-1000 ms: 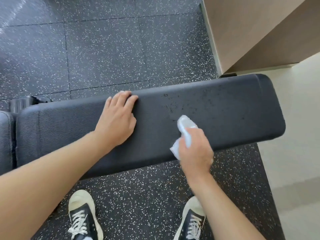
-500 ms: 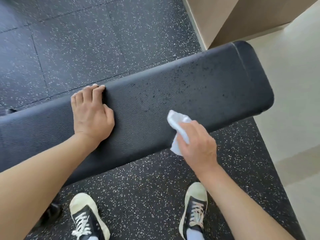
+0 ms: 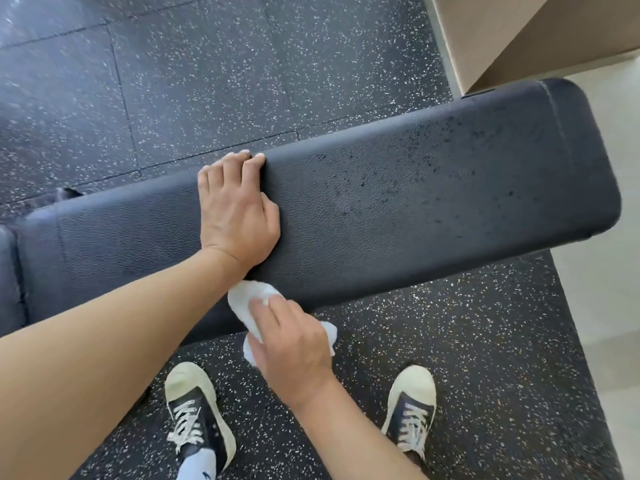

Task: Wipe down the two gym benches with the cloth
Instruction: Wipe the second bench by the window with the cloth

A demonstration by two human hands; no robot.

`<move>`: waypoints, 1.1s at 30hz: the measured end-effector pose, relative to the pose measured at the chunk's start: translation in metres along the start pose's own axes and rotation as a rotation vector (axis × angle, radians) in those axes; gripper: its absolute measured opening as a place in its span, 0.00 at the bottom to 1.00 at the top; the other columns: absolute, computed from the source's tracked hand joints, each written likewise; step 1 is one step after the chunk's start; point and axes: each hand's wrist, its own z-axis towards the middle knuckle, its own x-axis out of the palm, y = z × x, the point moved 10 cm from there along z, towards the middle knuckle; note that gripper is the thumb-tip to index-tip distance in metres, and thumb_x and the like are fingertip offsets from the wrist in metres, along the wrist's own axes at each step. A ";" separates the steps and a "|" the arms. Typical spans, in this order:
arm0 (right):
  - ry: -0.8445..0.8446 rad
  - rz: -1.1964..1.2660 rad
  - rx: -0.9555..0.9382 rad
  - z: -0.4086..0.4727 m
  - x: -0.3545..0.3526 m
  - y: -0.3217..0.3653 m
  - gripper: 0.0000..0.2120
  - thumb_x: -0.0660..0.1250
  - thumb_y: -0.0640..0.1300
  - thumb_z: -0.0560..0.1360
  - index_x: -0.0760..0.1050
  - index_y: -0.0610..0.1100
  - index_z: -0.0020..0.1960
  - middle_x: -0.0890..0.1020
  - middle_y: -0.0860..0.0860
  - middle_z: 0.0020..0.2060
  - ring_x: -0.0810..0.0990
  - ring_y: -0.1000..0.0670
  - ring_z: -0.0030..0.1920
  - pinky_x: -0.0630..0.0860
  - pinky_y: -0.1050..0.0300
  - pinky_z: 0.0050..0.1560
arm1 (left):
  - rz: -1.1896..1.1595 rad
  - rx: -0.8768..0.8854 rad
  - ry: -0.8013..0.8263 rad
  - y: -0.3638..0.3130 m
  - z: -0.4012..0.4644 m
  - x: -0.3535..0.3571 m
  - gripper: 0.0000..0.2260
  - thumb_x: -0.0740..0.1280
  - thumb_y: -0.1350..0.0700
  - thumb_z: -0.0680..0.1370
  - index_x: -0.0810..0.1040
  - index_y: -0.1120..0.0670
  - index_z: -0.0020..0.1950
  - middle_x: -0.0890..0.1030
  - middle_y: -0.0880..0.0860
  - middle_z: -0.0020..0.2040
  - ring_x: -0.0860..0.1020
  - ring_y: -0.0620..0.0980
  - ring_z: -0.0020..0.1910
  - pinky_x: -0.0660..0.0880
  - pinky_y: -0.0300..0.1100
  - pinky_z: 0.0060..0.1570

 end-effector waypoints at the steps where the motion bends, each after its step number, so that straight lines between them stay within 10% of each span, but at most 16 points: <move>1: 0.005 0.011 0.005 -0.001 -0.003 -0.005 0.12 0.68 0.47 0.76 0.79 0.46 0.58 0.76 0.51 0.43 0.73 0.49 0.39 0.73 0.54 0.34 | -0.001 0.000 0.001 0.000 0.000 0.000 0.26 0.60 0.54 0.76 0.71 0.59 0.74 0.73 0.61 0.71 0.70 0.65 0.70 0.62 0.62 0.75; 13: -0.189 -0.098 0.482 0.008 -0.119 -0.182 0.09 0.60 0.48 0.74 0.75 0.50 0.52 0.73 0.56 0.43 0.74 0.49 0.40 0.65 0.56 0.37 | 0.002 -0.004 0.049 0.002 0.001 0.003 0.26 0.59 0.53 0.77 0.70 0.59 0.74 0.72 0.60 0.72 0.69 0.65 0.72 0.59 0.63 0.77; 21: -0.166 -0.083 0.227 0.059 -0.044 -0.062 0.11 0.69 0.51 0.79 0.77 0.44 0.46 0.76 0.51 0.37 0.74 0.48 0.34 0.69 0.53 0.30 | -0.018 -0.026 0.034 0.002 0.002 0.002 0.26 0.59 0.54 0.76 0.72 0.59 0.74 0.73 0.60 0.72 0.70 0.65 0.71 0.59 0.63 0.77; 33: -0.047 -0.203 0.136 0.029 -0.092 -0.136 0.14 0.64 0.57 0.83 0.75 0.47 0.47 0.74 0.55 0.38 0.73 0.51 0.35 0.72 0.56 0.31 | -0.014 -0.024 0.031 0.002 0.004 0.002 0.26 0.60 0.54 0.76 0.72 0.59 0.74 0.73 0.61 0.71 0.69 0.65 0.72 0.60 0.65 0.76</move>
